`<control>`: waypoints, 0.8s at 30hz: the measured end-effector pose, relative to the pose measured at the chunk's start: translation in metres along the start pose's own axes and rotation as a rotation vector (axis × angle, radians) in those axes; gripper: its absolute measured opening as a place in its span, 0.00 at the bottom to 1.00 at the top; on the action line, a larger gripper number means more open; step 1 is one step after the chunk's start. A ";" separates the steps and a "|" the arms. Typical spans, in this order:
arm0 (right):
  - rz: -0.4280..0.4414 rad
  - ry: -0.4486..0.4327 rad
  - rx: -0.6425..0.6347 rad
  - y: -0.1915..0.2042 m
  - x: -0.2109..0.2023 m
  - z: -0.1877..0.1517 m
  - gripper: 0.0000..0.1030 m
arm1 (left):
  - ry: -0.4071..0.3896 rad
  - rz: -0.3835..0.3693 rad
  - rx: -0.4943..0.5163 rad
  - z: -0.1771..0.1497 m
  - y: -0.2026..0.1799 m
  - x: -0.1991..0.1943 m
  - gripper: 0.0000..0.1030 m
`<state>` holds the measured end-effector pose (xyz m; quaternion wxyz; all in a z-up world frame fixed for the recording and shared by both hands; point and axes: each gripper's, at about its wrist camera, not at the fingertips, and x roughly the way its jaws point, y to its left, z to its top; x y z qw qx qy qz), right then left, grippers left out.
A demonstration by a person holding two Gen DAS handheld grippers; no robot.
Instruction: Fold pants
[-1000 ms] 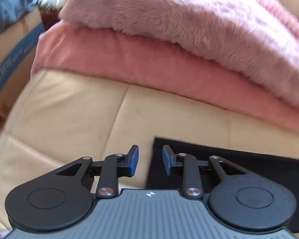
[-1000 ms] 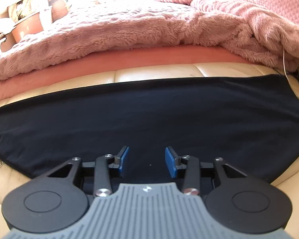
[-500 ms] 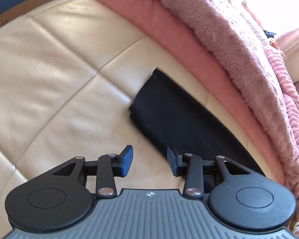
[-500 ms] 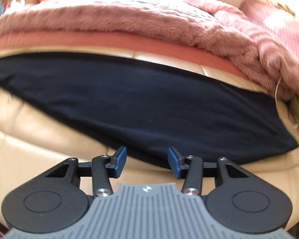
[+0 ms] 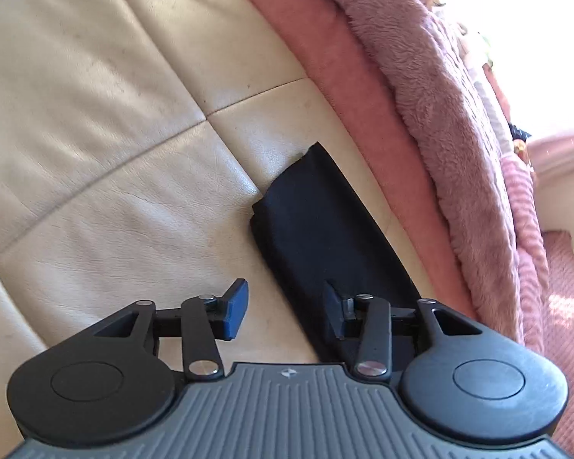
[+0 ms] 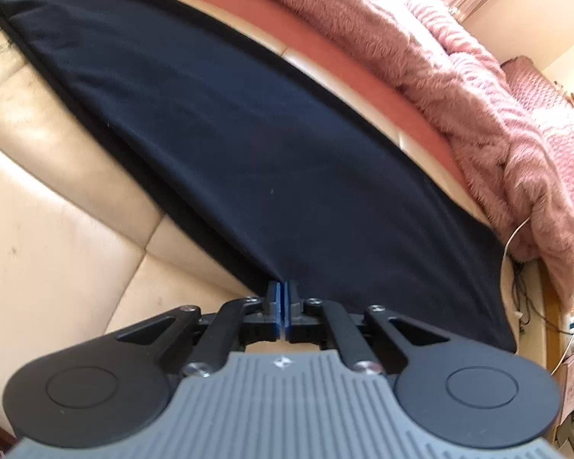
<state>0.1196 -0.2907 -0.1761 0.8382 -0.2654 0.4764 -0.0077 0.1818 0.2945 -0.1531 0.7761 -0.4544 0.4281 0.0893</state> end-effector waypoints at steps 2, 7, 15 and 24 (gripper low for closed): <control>0.009 0.008 0.004 0.002 0.003 -0.001 0.00 | -0.031 0.024 -0.022 -0.001 -0.001 0.009 0.48; 0.031 0.024 0.003 0.001 0.007 -0.001 0.00 | -0.126 0.019 -0.051 -0.002 -0.003 0.018 0.48; 0.056 0.052 0.001 -0.007 0.015 0.009 0.00 | -0.237 0.148 0.062 -0.013 -0.021 0.022 0.02; 0.151 0.064 0.020 -0.019 0.017 0.019 0.02 | -0.264 0.120 0.039 -0.003 -0.005 -0.016 0.02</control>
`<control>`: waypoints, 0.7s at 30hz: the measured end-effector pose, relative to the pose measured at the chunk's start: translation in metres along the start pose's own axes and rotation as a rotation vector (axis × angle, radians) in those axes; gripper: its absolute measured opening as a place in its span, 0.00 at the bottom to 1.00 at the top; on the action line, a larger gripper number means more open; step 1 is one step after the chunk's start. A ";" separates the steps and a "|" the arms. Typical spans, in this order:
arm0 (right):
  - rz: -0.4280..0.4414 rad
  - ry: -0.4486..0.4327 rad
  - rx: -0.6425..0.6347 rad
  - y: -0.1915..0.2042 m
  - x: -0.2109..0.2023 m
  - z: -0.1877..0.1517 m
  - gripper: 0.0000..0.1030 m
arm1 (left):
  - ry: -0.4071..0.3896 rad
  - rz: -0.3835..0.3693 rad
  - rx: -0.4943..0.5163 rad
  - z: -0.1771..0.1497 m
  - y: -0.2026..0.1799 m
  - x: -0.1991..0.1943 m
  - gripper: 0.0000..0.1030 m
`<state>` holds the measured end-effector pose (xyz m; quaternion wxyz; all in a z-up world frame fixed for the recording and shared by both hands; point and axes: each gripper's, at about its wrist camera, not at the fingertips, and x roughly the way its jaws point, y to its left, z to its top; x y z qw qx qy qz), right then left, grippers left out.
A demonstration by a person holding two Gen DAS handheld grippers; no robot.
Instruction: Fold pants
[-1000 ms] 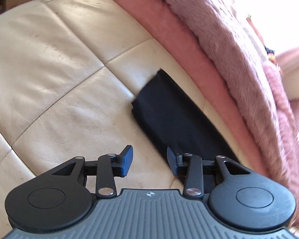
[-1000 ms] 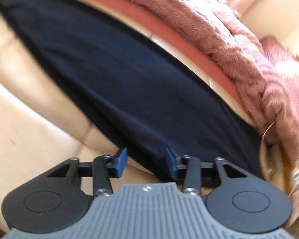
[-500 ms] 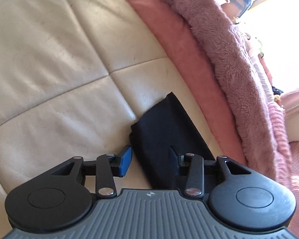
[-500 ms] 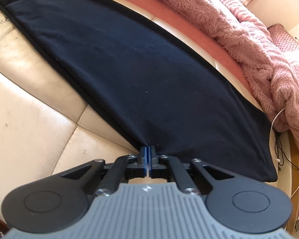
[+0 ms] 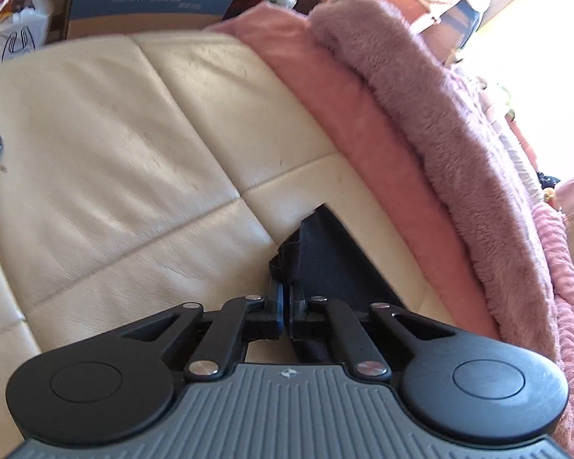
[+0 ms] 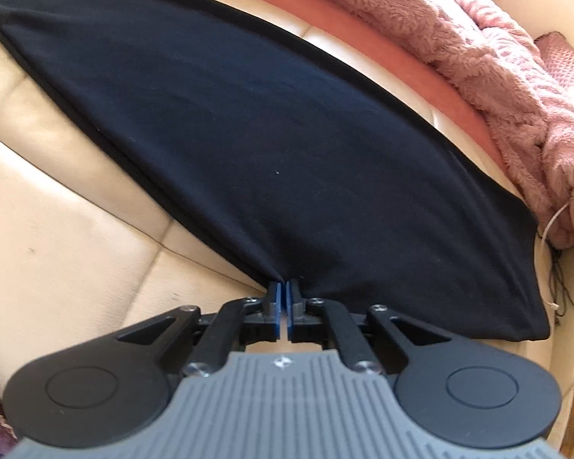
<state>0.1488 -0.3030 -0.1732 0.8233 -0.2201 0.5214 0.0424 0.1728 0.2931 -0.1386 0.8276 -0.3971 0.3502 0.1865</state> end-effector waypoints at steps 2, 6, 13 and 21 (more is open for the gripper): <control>0.032 -0.010 0.009 0.000 -0.005 0.004 0.19 | -0.034 0.014 0.045 0.002 -0.002 -0.013 0.02; 0.079 -0.099 0.040 0.003 -0.025 0.012 0.40 | -0.124 0.005 0.090 0.005 -0.008 -0.046 0.02; 0.110 -0.275 0.131 0.013 -0.050 0.036 0.43 | -0.232 -0.103 0.300 -0.019 -0.079 -0.099 0.02; 0.105 -0.416 0.145 0.039 -0.067 0.055 0.52 | -0.238 -0.238 0.641 -0.106 -0.185 -0.112 0.02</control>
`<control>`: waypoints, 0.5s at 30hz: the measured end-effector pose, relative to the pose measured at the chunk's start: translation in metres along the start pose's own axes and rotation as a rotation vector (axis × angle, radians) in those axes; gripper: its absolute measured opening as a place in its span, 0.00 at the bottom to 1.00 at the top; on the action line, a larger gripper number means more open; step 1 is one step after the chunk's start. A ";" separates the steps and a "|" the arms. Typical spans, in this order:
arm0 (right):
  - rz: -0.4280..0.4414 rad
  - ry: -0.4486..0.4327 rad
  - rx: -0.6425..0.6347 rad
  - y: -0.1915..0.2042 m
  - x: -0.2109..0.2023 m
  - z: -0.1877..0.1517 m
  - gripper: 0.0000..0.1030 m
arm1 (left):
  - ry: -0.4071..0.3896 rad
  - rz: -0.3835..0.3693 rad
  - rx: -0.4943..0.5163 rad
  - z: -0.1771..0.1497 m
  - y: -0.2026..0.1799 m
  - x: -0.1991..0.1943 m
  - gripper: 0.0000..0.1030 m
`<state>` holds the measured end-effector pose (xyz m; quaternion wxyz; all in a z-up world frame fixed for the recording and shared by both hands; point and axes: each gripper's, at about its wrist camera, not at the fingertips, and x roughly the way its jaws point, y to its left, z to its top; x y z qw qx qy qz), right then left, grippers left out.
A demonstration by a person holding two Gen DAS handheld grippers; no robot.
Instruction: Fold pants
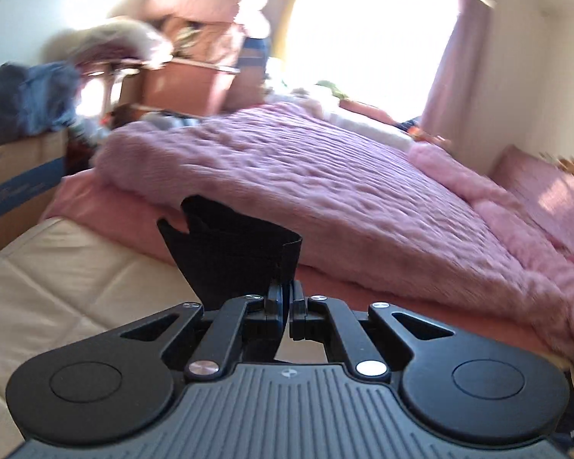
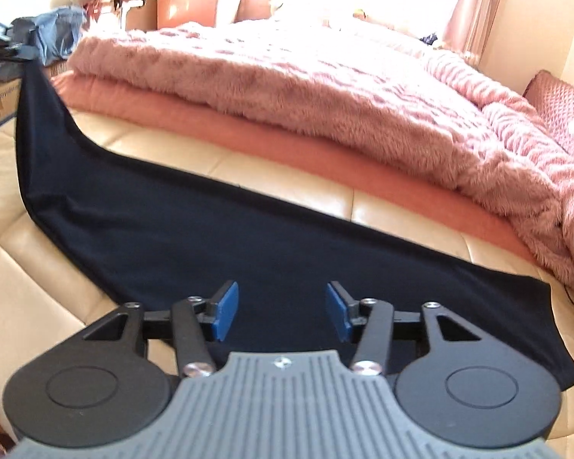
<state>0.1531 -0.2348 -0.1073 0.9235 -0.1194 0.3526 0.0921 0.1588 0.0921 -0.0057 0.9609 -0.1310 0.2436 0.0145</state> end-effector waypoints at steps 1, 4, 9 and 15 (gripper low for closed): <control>-0.002 -0.016 0.007 0.002 -0.001 0.000 0.55 | 0.018 -0.023 0.031 -0.008 -0.017 0.004 0.02; 0.000 -0.031 0.045 0.002 -0.003 -0.003 0.58 | 0.112 -0.079 0.103 -0.044 -0.055 0.026 0.02; -0.038 -0.012 0.124 0.002 -0.004 -0.017 0.68 | 0.297 -0.114 0.257 -0.121 -0.090 0.053 0.02; -0.114 -0.021 0.294 0.000 0.004 -0.023 0.80 | 0.476 -0.150 0.157 -0.146 -0.066 0.064 0.03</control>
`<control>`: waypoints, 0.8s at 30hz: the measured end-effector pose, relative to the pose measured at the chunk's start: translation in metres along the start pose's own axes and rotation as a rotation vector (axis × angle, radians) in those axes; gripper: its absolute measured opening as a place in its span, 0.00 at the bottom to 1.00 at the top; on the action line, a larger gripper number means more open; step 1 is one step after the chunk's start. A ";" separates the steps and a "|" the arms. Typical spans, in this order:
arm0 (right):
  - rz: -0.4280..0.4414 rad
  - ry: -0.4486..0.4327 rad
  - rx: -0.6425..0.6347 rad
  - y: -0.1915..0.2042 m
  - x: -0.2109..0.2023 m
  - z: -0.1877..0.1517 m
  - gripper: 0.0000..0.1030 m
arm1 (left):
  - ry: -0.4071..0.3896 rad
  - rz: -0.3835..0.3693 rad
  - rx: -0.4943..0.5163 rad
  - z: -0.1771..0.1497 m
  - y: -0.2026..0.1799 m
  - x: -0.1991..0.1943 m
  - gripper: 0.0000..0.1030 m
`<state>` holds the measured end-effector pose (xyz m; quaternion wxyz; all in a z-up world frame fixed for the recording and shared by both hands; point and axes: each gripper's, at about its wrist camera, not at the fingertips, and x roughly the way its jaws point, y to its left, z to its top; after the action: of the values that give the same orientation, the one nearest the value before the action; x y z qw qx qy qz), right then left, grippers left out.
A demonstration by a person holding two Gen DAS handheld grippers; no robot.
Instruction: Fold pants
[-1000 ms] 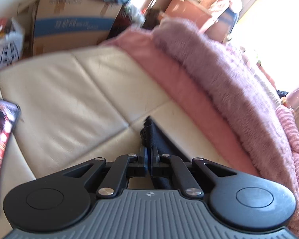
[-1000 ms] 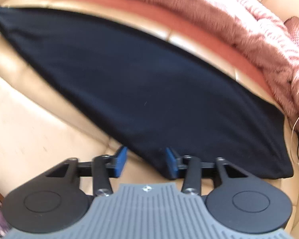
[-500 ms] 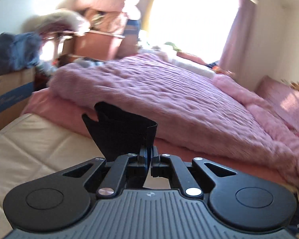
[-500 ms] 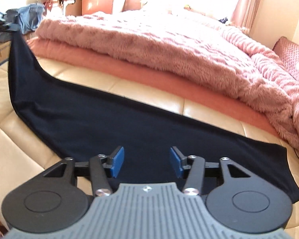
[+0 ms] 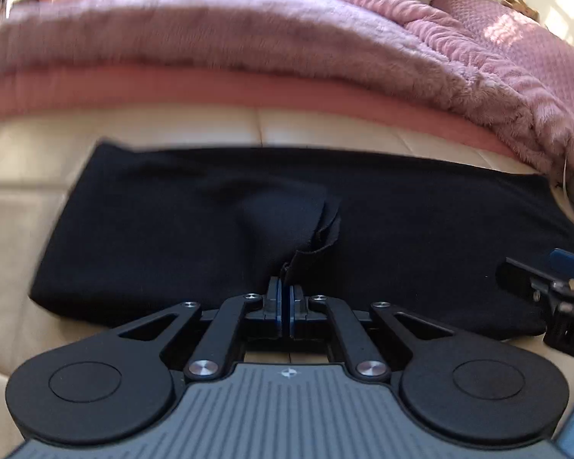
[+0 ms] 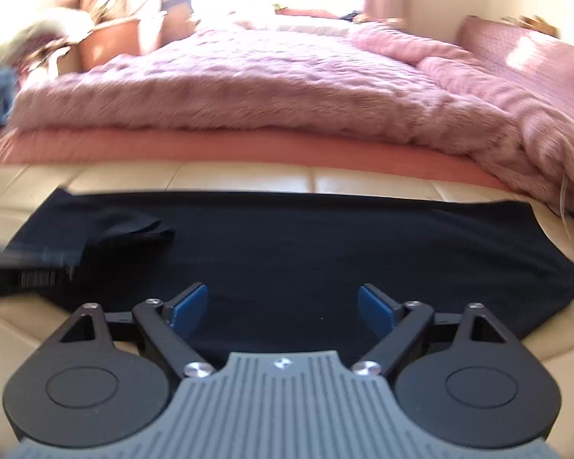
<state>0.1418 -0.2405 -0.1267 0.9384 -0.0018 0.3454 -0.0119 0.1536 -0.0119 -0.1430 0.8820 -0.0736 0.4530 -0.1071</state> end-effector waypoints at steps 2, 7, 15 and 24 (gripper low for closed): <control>0.036 -0.036 0.063 0.000 0.000 -0.002 0.80 | 0.043 -0.061 -0.064 0.003 0.014 0.003 0.08; 0.173 -0.076 0.214 -0.004 0.006 -0.005 0.80 | 0.165 -0.256 -0.195 0.007 0.037 0.005 0.24; 0.372 0.005 0.406 0.002 0.027 0.008 0.74 | 0.032 -0.284 -0.249 0.029 0.060 -0.030 0.39; 0.504 0.097 0.701 0.018 0.076 0.032 0.58 | 0.005 -0.038 -0.165 0.044 0.070 -0.016 0.39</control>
<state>0.2209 -0.2248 -0.1523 0.8385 0.4020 0.3538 0.1007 0.1885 0.0617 -0.1210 0.8697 -0.1545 0.4609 -0.0861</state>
